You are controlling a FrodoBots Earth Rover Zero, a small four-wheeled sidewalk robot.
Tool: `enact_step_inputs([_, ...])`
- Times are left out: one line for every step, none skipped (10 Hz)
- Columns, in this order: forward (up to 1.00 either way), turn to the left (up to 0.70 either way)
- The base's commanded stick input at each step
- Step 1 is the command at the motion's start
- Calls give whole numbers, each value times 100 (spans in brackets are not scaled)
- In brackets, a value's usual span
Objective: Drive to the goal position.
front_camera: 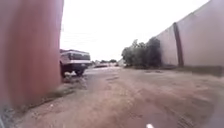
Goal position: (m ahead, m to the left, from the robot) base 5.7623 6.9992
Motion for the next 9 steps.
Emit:
enact_step_inputs([30, 0])
enact_step_inputs([30, 0])
enact_step_inputs([30, 0])
enact_step_inputs([30, 0])
enact_step_inputs([30, 0])
enact_step_inputs([30, 0])
enact_step_inputs([30, 0])
enact_step_inputs([30, 0])
enact_step_inputs([30, 0])
